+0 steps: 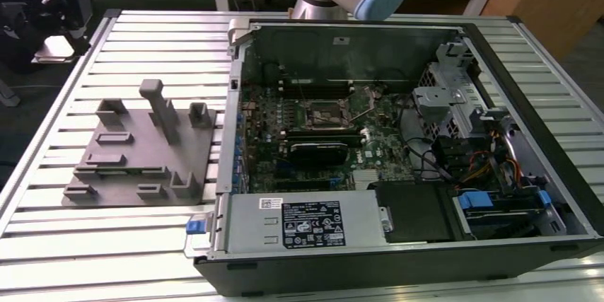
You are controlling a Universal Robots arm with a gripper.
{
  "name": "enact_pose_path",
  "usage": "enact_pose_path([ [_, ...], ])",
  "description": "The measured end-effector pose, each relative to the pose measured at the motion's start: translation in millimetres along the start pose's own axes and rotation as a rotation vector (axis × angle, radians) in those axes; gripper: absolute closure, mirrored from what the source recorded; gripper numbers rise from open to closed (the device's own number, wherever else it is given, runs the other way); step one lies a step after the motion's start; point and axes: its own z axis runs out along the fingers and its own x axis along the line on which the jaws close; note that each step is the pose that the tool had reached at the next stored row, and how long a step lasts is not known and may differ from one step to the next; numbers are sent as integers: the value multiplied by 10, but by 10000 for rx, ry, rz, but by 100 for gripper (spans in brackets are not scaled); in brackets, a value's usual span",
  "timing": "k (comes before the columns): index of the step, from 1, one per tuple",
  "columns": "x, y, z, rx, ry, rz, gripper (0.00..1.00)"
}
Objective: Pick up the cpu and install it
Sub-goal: 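Pick up the cpu and move it towards the insertion slot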
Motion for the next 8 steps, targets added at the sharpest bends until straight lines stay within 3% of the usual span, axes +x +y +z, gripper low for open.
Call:
enact_pose_path([
  [8,-108,20,3,0,-1,0,45],
])
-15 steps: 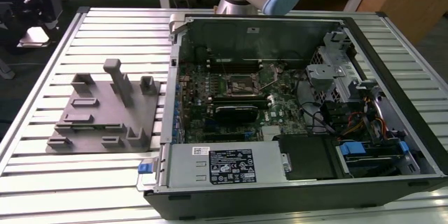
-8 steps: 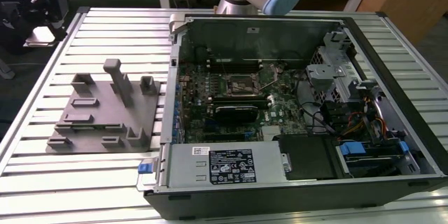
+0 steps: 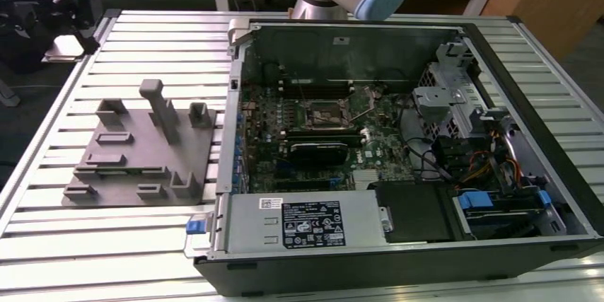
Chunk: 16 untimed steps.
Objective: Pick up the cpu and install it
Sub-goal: 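Pick up the cpu and move it towards the insertion slot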
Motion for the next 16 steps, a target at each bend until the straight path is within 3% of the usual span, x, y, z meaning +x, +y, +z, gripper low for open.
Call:
enact_pose_path([
  [16,-223,49,7,-1,0,0,45],
])
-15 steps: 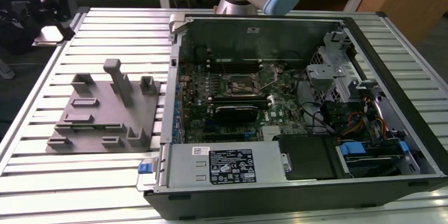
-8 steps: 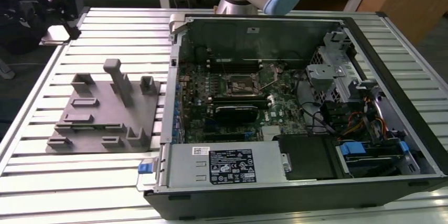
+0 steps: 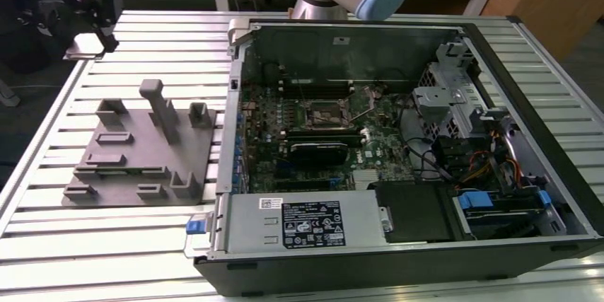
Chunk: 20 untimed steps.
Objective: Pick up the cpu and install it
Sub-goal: 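Pick up the cpu and move it towards the insertion slot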
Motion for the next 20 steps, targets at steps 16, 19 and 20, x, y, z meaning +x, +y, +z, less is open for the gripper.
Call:
enact_pose_path([
  [16,-216,50,6,1,1,1,45],
  [19,-263,61,8,1,0,1,45],
  [20,-279,65,8,0,0,1,45],
])
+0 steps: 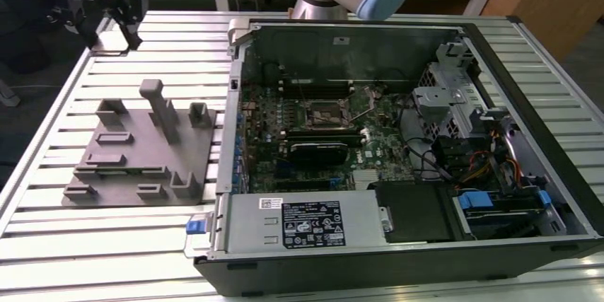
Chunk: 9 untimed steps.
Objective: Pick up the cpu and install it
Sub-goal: 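Pick up the cpu and move it towards the insertion slot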
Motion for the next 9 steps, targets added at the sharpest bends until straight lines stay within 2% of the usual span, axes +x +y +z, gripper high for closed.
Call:
enact_pose_path([
  [9,-142,36,4,0,1,0,45],
])
